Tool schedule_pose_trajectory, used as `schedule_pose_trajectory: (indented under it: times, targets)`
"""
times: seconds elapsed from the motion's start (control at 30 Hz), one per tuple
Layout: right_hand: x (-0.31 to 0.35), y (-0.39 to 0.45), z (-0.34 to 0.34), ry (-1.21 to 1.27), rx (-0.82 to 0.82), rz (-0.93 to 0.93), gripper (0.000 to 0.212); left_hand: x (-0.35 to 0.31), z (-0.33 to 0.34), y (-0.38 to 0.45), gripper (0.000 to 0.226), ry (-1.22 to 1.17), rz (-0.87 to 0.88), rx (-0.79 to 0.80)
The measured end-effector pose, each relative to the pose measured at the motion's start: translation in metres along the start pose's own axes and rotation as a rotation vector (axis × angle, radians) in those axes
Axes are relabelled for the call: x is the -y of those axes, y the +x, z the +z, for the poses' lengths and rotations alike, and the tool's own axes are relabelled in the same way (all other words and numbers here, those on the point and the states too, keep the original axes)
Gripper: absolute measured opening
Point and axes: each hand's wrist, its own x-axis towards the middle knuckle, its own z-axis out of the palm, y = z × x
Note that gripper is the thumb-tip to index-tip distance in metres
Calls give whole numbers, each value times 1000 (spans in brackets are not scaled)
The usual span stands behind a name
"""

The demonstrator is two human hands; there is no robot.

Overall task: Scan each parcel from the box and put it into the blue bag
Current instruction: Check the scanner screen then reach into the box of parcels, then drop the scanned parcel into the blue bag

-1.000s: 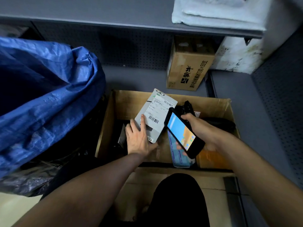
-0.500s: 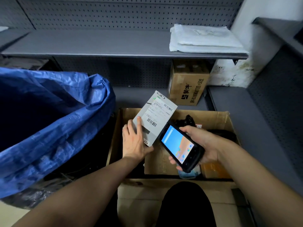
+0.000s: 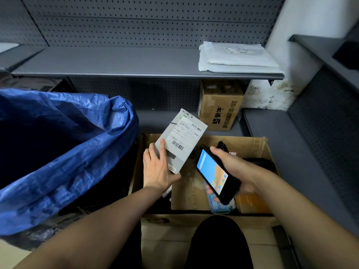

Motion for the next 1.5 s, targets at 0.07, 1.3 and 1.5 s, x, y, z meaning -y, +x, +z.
schedule_pose_trajectory:
  times: [0.07, 1.3, 1.5]
  targets:
    - [2, 2, 5, -151, -183, -130, 69, 0, -13, 3, 132, -13, -14, -3]
    - [195, -63, 169, -1193, -1154, -804, 80, 240, -332, 13, 128, -198, -218, -159]
    - [223, -52, 221, -1240, -1091, -888, 80, 327, -343, -19, 131, -136, -323, -48]
